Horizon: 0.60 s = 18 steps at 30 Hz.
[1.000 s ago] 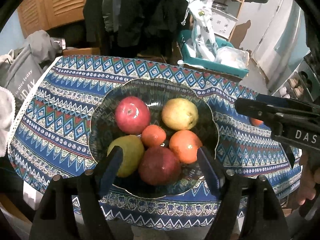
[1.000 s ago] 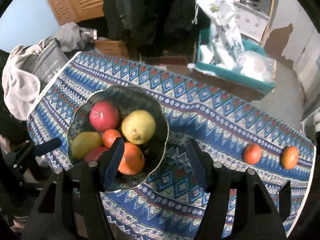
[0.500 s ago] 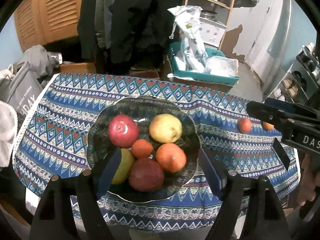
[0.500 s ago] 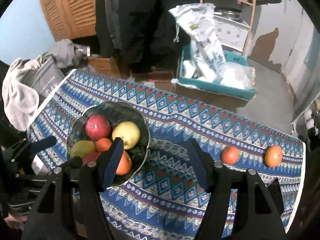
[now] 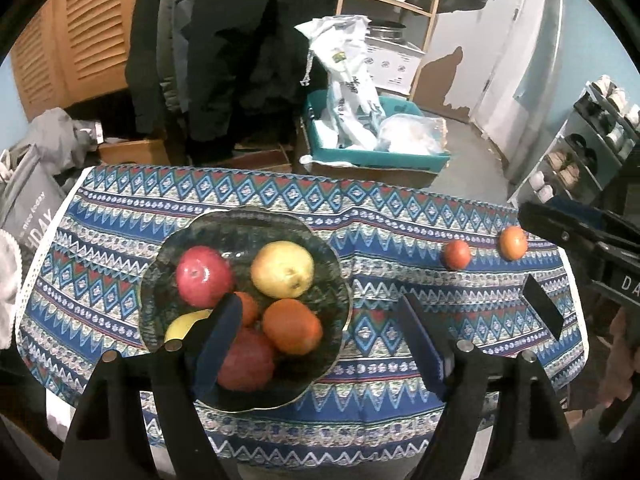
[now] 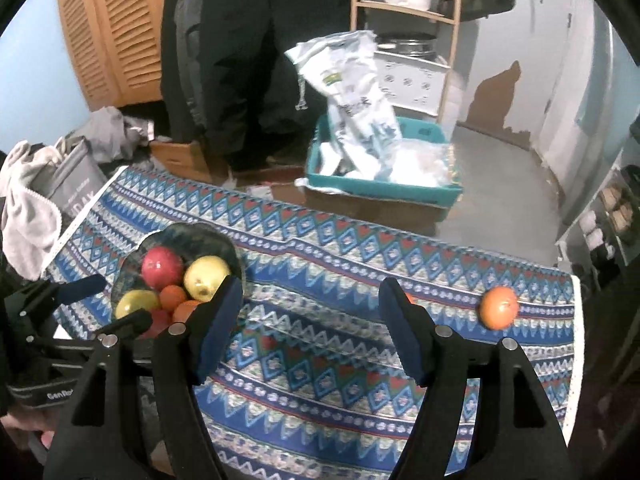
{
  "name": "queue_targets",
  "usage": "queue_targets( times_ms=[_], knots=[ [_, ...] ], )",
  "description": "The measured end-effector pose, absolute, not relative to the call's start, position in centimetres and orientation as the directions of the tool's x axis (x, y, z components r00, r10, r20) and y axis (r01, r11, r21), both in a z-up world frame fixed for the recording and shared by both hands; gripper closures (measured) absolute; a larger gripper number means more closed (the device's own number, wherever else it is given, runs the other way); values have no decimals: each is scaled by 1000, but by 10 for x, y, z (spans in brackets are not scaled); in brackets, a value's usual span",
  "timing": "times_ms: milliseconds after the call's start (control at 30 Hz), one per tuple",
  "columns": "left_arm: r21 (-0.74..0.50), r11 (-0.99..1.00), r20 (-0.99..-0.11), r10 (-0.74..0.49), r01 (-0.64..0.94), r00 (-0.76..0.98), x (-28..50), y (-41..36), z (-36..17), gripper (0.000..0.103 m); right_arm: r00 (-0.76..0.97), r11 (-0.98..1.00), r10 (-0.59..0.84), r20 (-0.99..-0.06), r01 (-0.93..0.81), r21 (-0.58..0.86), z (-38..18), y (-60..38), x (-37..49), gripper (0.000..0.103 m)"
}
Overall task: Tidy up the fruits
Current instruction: 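Open both tools and withdraw them from the bowl, then move both tools toward the two loose oranges on the cloth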
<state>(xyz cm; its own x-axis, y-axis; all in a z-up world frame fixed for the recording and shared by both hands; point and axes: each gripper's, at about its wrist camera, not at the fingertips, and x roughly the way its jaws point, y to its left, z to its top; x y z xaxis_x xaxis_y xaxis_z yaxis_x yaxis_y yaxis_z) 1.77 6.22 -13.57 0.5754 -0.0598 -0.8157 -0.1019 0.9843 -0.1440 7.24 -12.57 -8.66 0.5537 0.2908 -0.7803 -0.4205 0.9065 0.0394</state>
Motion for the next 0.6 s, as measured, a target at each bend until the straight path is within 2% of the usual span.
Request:
queue_targets(
  times_ms=[133, 233, 600],
  knots=[
    [-153, 985, -812, -77, -85, 578, 22, 50, -132, 21, 576, 918, 270, -771, -396, 26, -84, -146, 71, 31],
    [-163, 984, -807, -90, -73, 583, 23, 42, -130, 16, 590, 927, 258, -765, -373, 25, -83, -160, 70, 28],
    [-156, 988, -801, -120, -11, 587, 32, 5, -122, 16, 639, 960, 198, -743, -280, 15, -76, -213, 67, 28]
  ],
)
